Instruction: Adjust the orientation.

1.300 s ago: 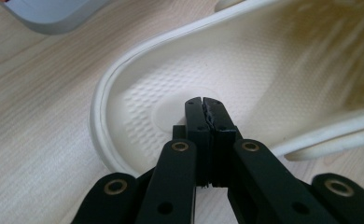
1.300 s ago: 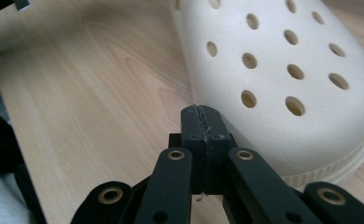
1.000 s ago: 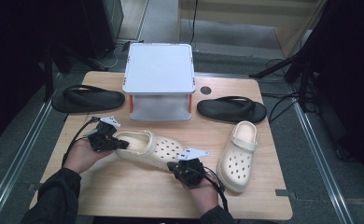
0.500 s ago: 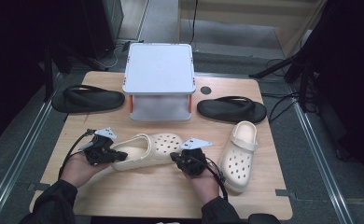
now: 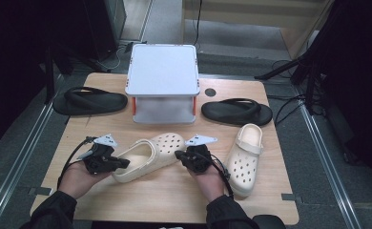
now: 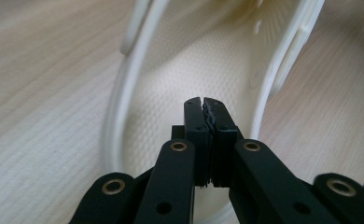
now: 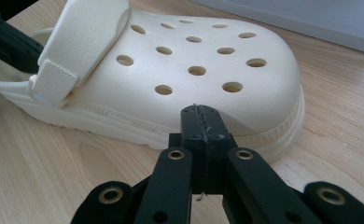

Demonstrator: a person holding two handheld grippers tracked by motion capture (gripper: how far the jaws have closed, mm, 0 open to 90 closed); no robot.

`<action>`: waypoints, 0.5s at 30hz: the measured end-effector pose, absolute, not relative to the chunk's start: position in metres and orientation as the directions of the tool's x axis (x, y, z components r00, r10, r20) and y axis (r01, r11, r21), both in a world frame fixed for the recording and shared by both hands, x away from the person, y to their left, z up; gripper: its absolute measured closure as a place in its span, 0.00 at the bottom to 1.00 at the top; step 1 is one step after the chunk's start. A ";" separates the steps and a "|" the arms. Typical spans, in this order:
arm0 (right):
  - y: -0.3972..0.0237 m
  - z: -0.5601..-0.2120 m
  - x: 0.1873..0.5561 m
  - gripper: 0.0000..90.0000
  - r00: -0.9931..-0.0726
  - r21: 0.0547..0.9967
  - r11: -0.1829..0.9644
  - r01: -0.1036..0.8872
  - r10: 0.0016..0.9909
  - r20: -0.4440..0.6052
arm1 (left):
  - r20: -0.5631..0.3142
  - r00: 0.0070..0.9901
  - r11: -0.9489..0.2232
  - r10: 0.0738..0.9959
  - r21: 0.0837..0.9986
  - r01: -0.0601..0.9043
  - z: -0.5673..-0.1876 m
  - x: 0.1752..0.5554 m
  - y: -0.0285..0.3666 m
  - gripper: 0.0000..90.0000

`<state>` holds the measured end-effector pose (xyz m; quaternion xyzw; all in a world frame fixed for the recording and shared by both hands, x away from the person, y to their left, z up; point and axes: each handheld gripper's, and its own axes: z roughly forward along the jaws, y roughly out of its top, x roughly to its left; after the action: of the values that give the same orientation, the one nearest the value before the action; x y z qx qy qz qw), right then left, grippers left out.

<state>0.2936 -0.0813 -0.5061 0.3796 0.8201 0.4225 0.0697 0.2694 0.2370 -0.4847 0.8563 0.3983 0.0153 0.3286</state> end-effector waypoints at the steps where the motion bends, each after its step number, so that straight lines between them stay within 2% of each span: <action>1: -0.081 -0.506 0.294 1.00 -0.702 0.747 0.357 0.561 0.684 0.201 | -0.234 0.681 -0.459 0.694 0.585 0.669 -0.482 0.270 0.239 0.99; 8: -0.079 -0.504 0.298 1.00 -0.700 0.747 0.353 0.564 0.684 0.205 | -0.210 0.639 -0.409 0.740 0.614 0.675 -0.475 0.284 0.260 0.99; 15: -0.065 -0.507 0.283 1.00 -0.726 0.746 0.366 0.556 0.650 0.223 | -0.218 0.602 -0.385 0.768 0.594 0.706 -0.493 0.304 0.274 0.99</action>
<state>0.2830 -0.0646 -0.5073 0.3659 0.8245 0.4282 0.0549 0.3042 0.2740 -0.4930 0.8309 0.4437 0.0465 0.3326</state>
